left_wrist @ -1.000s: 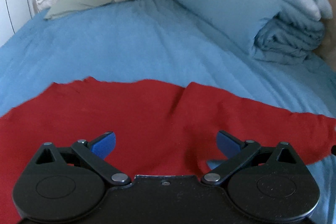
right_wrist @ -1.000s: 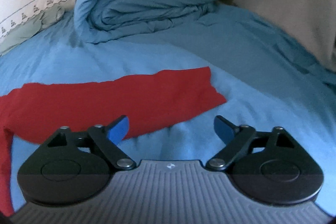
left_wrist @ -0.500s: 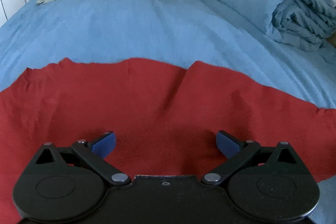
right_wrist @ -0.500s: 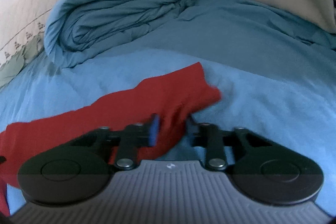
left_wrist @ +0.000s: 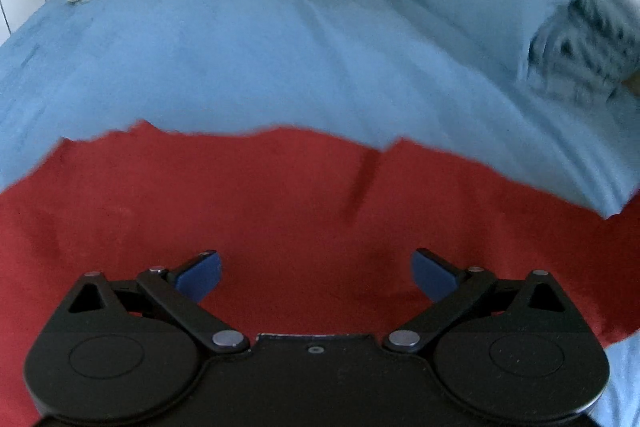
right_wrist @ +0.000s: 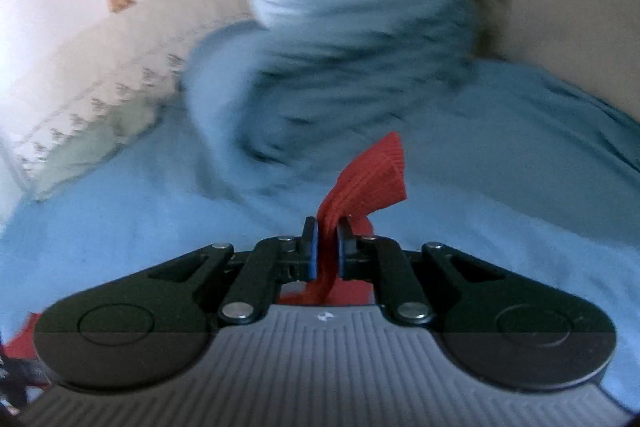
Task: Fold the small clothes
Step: 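Grasp the sweater sleeve nearest the right gripper and lift it, then lay the held sleeve across the sweater body and open the right gripper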
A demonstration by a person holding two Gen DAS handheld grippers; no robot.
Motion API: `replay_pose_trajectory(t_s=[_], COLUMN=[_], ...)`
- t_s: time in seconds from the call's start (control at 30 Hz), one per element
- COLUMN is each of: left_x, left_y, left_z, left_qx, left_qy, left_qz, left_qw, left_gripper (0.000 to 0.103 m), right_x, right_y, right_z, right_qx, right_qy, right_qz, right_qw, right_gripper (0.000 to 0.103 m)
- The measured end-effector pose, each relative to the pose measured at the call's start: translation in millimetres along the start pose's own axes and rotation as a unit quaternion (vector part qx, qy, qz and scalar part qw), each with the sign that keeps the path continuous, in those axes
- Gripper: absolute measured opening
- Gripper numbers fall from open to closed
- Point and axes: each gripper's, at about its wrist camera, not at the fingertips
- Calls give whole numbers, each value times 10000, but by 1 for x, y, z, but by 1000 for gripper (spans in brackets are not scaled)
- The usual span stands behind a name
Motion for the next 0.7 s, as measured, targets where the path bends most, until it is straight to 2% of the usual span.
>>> replay_pose_trajectory(t_s=[0.17,0.27,0.33,0.43,0.5,0.6,0.7], left_x=[13,12,6,-14,-35,-69,-96], left_y=[-58,-109,-147,-202,-239,-279,-304], left_z=[-69,-112,-135,-158,-168,-174,-173], left_qx=[114,320,573,983,1212,1311,1302], left_qy=[478,763,876,924,884,772,606], left_qz=[-59,-222,-349,-644,-958,-1312,-1515], left_qw=[9988,9963,9939,9888,9840,9796,9780], left_gripper=[103,103,103,103,103,103,103], right_x=[29,32,22,-15,-56,-125,-194], right_y=[-98,-174,-227,-305,-352,-405,-438], right_z=[-28,-50,-65,-75,-78,-74,-73], right_qx=[913,1684,2214,2860,3195,3354,3240], right_qy=[285,348,354,158,-79,-522,-884], right_qz=[-60,-180,-315,-580,-857,-1416,-2084], right_qw=[9954,9849,9740,9563,9437,9299,9186], right_gripper=[24,24,24,24,24,24,24])
Point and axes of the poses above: each gripper's, at about its wrist camera, not at the fingertips, and z roughly the way its jaws point, y to its right, x to its top, and after that the axes turned 6 degrees about -x, right-handed
